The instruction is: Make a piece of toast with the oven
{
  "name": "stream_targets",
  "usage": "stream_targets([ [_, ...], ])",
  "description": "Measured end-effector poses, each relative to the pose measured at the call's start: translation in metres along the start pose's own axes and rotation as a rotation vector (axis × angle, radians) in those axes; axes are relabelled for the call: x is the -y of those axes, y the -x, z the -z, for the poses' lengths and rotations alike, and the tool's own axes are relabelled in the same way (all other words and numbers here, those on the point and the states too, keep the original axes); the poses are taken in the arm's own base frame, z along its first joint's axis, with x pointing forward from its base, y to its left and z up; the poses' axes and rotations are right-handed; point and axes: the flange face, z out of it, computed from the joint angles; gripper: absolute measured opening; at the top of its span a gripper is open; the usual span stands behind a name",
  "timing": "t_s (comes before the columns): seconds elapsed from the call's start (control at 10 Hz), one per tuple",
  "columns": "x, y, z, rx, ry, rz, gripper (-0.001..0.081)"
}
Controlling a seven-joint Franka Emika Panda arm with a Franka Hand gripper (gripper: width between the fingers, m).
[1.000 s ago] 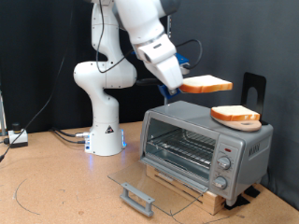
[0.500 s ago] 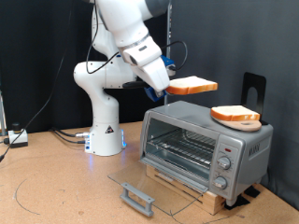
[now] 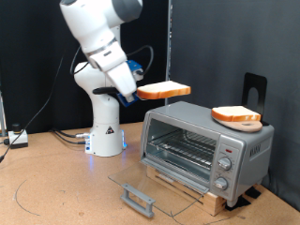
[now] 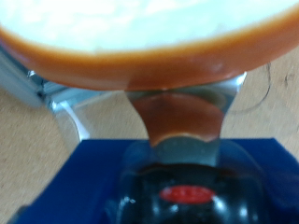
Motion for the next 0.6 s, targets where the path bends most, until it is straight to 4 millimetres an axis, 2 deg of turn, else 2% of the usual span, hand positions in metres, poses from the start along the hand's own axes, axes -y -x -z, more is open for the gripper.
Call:
stream_targets([
  [0.3, -0.02, 0.042, 0.004, 0.016, 0.015, -0.057, 0.0395],
  [0.6, -0.024, 0.042, -0.002, -0.027, 0.01, -0.031, 0.0395],
])
